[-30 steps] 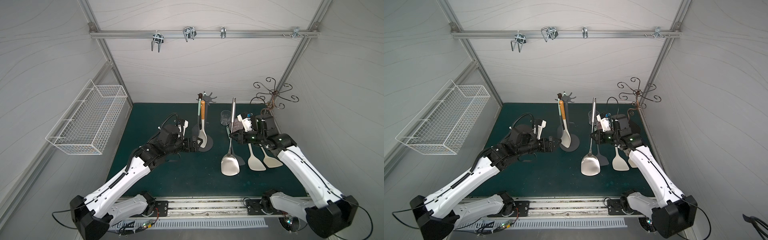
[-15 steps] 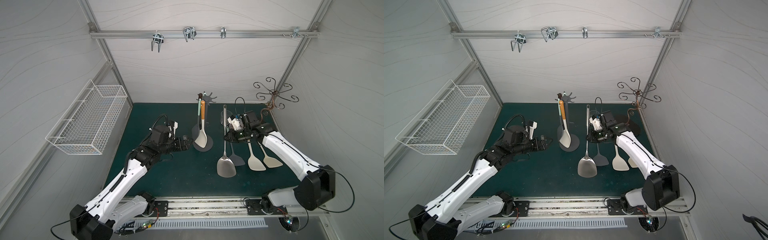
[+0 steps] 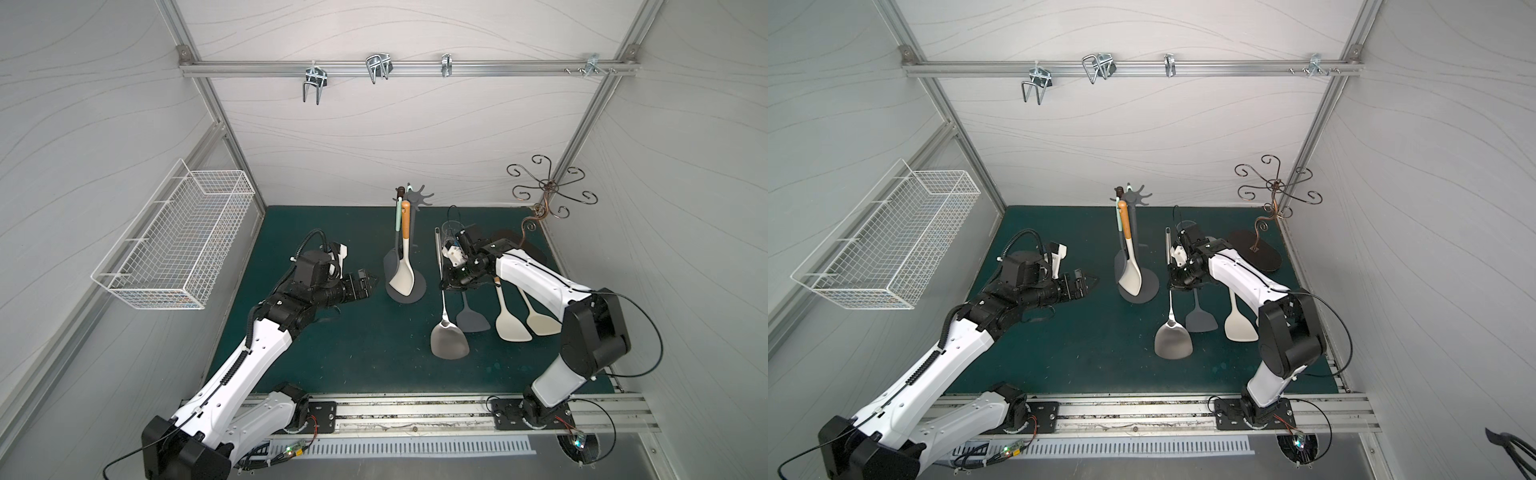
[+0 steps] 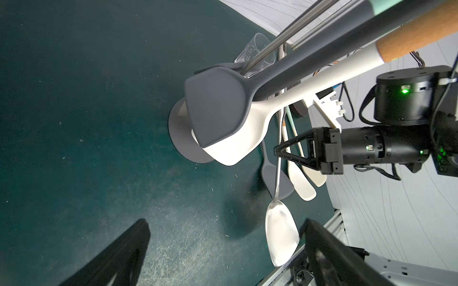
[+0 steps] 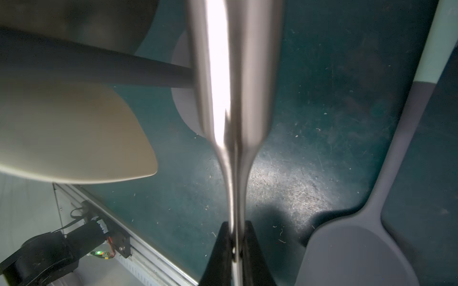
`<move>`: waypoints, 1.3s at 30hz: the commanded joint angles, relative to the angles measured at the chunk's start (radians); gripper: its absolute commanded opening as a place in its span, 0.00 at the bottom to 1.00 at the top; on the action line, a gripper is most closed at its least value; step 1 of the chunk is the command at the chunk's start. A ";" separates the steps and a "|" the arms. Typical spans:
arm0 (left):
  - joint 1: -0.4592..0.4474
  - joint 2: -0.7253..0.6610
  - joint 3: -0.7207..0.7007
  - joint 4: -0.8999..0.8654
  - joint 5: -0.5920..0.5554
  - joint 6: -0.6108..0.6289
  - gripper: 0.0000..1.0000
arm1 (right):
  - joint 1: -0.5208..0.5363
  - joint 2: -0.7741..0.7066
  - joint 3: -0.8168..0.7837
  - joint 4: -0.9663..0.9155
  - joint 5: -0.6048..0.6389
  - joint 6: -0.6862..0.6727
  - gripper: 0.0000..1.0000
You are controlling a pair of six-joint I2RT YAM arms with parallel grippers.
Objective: Take the spatula off the kitchen utensil rack
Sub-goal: Place the spatula at the center of the board.
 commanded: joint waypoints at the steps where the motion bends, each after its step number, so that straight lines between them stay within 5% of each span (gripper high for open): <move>1: 0.005 -0.007 0.005 0.047 0.017 -0.009 1.00 | 0.009 0.044 0.047 -0.025 0.029 0.003 0.00; 39: 0.005 0.012 0.014 0.060 0.042 -0.022 1.00 | 0.007 0.417 0.166 -0.010 0.035 0.025 0.00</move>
